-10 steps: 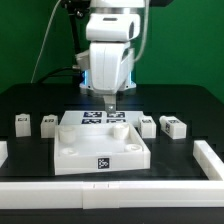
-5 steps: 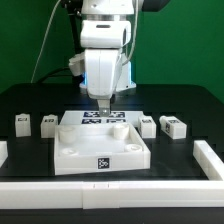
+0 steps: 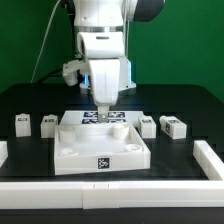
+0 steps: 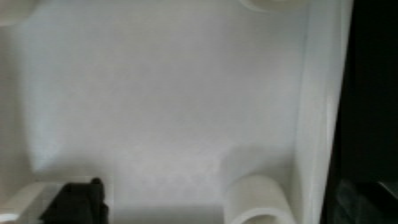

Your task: Assemble one leg

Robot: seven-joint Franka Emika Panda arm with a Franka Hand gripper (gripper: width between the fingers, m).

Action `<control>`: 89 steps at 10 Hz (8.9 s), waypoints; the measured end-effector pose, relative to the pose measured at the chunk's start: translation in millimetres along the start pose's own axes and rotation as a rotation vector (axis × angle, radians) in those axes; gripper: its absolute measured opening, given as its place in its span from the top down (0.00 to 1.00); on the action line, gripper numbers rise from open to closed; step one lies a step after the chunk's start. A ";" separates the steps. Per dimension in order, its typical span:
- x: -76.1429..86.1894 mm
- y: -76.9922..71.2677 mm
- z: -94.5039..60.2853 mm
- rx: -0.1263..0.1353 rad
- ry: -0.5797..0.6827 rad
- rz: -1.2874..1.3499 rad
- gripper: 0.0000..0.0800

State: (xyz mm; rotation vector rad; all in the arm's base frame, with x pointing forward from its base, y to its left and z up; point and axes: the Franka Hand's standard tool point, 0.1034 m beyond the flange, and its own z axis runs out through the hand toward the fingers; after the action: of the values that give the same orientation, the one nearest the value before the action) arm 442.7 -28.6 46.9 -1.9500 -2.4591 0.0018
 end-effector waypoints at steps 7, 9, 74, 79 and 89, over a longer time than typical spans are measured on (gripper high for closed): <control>-19.5 -27.6 29.7 0.052 0.025 0.002 0.19; -23.8 -25.7 37.5 0.059 0.030 0.012 0.19; 171.5 -1.6 16.8 0.708 -0.659 1.401 0.19; 176.1 -8.1 27.0 0.767 -0.716 1.370 0.19; 175.2 -10.5 39.0 0.761 -0.701 1.376 0.54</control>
Offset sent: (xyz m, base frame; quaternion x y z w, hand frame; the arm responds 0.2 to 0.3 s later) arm -0.0201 -0.0131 -0.0093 0.0065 0.0200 0.0184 0.9996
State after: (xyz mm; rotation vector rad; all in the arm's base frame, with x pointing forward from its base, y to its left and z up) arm 392.4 139.6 8.3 -2.8221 -0.4312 1.4629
